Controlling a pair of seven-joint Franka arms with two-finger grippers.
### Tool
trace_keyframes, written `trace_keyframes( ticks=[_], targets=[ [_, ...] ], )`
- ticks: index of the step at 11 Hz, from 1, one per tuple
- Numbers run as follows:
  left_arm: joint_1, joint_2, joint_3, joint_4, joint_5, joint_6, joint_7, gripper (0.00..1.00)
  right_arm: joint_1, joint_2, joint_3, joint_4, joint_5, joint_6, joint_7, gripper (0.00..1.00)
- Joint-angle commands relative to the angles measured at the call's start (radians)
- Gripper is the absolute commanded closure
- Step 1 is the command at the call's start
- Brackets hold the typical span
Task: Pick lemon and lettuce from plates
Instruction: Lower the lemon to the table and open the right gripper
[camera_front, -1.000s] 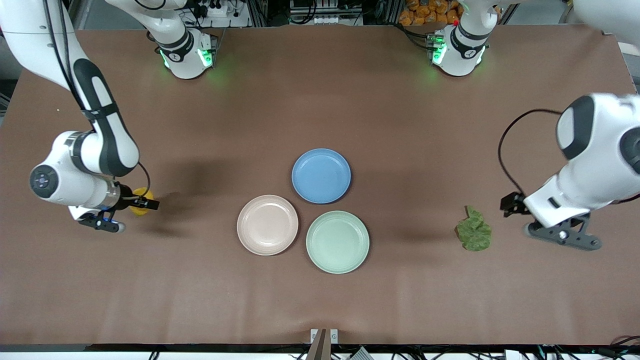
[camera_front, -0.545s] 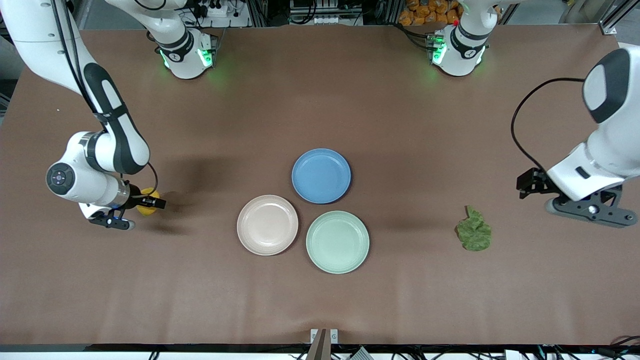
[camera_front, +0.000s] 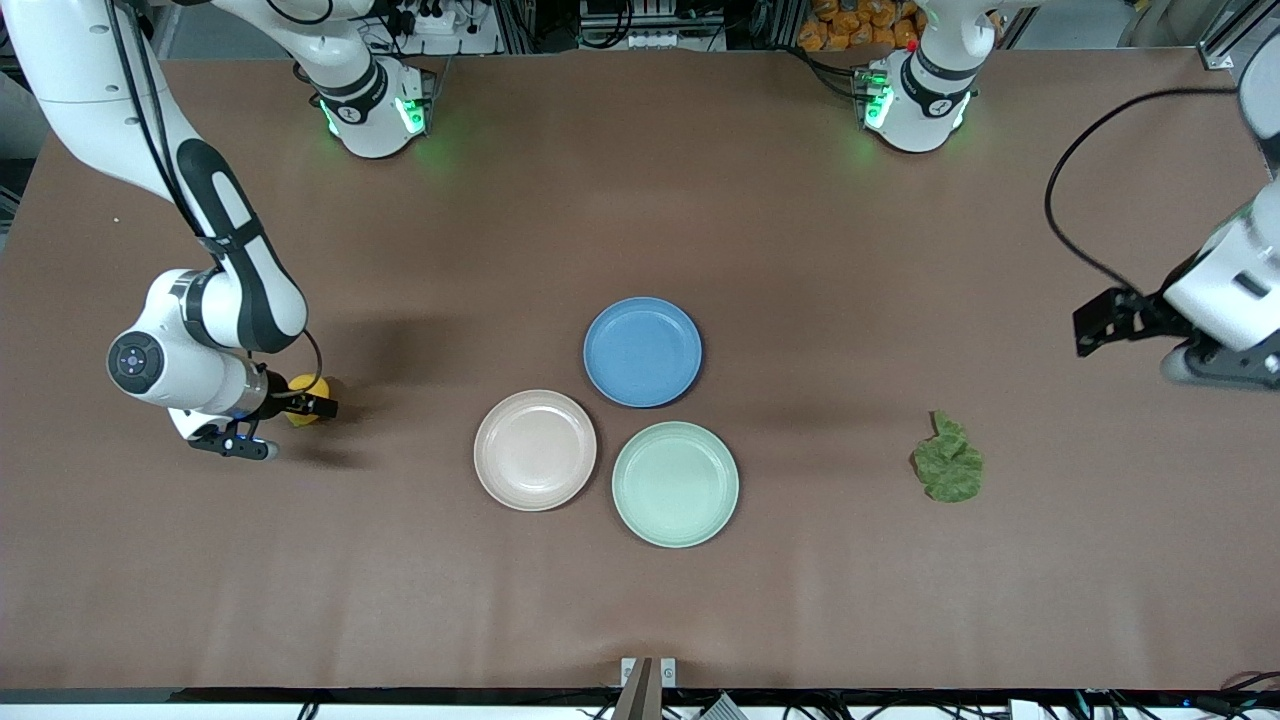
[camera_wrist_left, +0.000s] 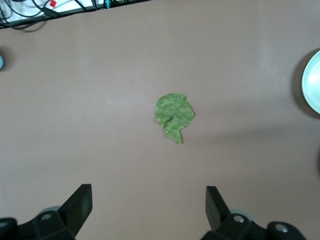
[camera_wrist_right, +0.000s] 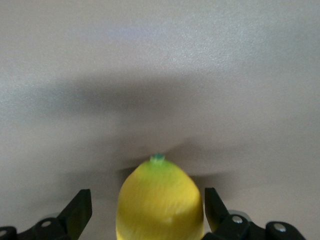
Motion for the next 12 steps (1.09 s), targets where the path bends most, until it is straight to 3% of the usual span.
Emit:
trace_keyframes(
  ticks=[1,8,12],
  targets=[
    [0.023,-0.060,0.006,-0.017,-0.078,-0.056,-0.030,0.00,-0.018,-0.024,0.015,0.016,-0.017,-0.033,0.006,0.00],
    [0.035,-0.171,-0.006,-0.105,-0.106,-0.116,-0.063,0.00,-0.054,-0.085,0.015,0.222,-0.013,-0.370,-0.003,0.00],
    [0.038,-0.231,-0.005,-0.173,-0.106,-0.116,-0.084,0.00,-0.051,-0.192,0.015,0.227,-0.016,-0.453,-0.003,0.00]
  ],
)
